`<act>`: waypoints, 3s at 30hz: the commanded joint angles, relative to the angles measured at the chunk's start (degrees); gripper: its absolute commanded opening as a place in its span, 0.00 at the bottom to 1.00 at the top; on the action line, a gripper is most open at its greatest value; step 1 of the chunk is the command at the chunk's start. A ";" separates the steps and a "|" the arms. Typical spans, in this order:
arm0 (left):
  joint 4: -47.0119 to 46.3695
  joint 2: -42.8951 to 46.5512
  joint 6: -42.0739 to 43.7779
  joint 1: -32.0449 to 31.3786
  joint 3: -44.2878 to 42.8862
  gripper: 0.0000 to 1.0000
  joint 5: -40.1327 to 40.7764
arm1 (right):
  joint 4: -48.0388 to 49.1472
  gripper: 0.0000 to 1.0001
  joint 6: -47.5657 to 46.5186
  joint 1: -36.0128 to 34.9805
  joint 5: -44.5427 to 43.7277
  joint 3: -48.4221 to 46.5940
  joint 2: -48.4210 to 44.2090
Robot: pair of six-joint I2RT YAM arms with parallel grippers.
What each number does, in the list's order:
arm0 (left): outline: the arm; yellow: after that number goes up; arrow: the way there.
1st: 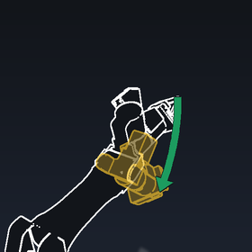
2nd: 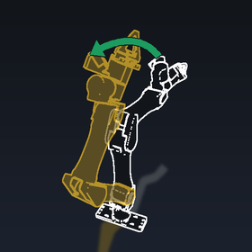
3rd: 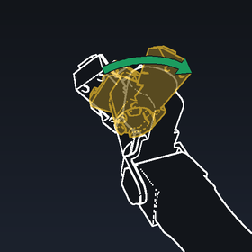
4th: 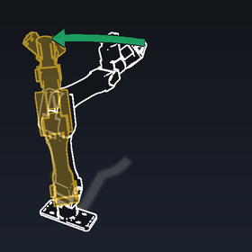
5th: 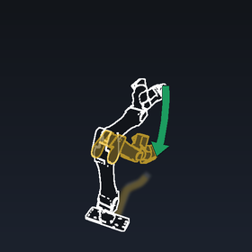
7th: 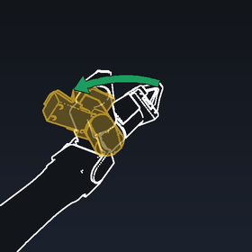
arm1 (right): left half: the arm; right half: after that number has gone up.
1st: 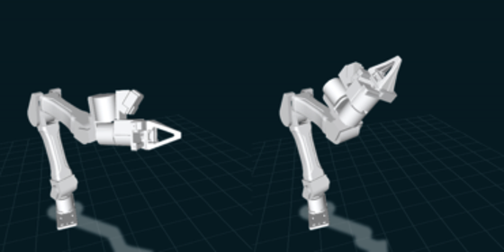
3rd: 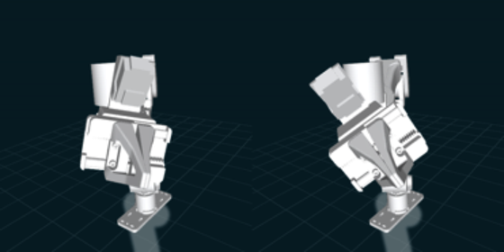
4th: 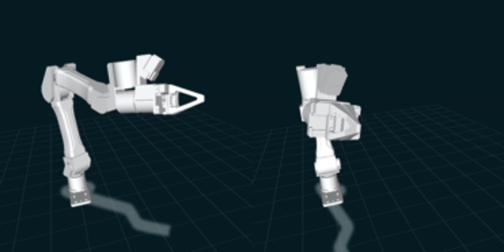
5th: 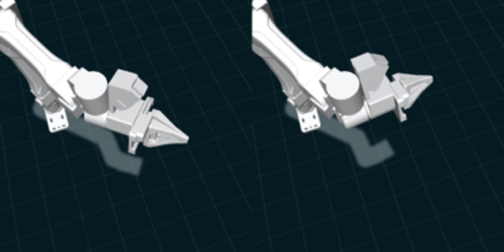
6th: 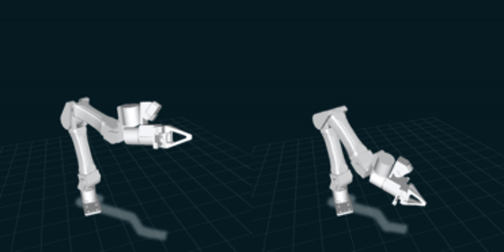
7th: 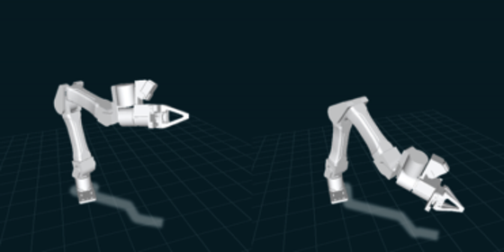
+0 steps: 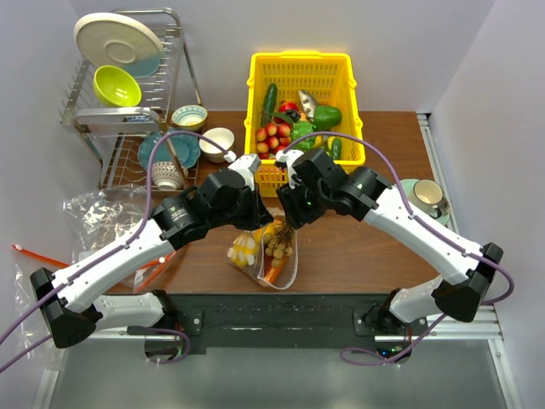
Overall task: Place the food in the zip-top bag and seal the zipper
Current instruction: Adjust the fake fruit in the zipper food storage bag.
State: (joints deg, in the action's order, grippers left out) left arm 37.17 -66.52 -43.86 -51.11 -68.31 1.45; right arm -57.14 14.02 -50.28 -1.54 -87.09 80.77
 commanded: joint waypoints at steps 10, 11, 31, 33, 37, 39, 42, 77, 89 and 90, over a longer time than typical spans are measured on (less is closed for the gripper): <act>-1.92 0.69 0.88 0.31 -0.86 0.00 -0.49 | 1.58 0.00 -0.05 0.10 5.85 -0.10 -5.53; -1.84 0.52 0.79 0.22 -0.86 0.00 -0.49 | 2.38 0.00 0.30 0.10 5.59 1.21 -8.06; -2.45 -0.01 -2.55 0.49 -2.79 0.00 -2.95 | 24.97 0.00 6.55 -0.08 -5.13 23.53 -24.96; -2.63 -0.10 -2.90 0.66 -2.79 0.00 -3.21 | 27.94 0.00 6.81 -0.25 -6.63 25.03 -25.84; -2.80 -0.45 -3.34 0.75 -2.70 0.00 -3.39 | 32.26 0.00 7.42 -0.61 -10.32 28.90 -27.95; -2.89 -0.54 -3.69 0.84 -2.70 0.00 -3.47 | 33.06 0.00 7.34 -0.52 -12.24 29.43 -27.95; -3.33 -0.54 -4.57 1.01 -2.61 0.00 -3.47 | 35.25 0.00 7.25 -0.61 -13.92 30.83 -27.95; -9.30 2.01 -16.09 2.16 0.64 0.00 6.37 | 56.00 0.00 21.40 -3.42 -5.05 48.41 -23.56; -9.66 2.10 -14.59 2.16 1.96 0.00 4.00 | 52.31 0.05 17.89 -4.39 -4.27 44.73 -22.77; -9.48 2.45 -14.50 2.24 2.04 0.00 4.08 | 52.31 0.06 17.54 -4.30 -1.82 44.20 -22.68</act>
State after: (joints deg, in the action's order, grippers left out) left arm 32.67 -66.24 -58.98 -49.15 -66.61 6.20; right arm -3.84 33.58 -54.28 -7.68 -39.00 57.56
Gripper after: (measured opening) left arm 0.020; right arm 0.050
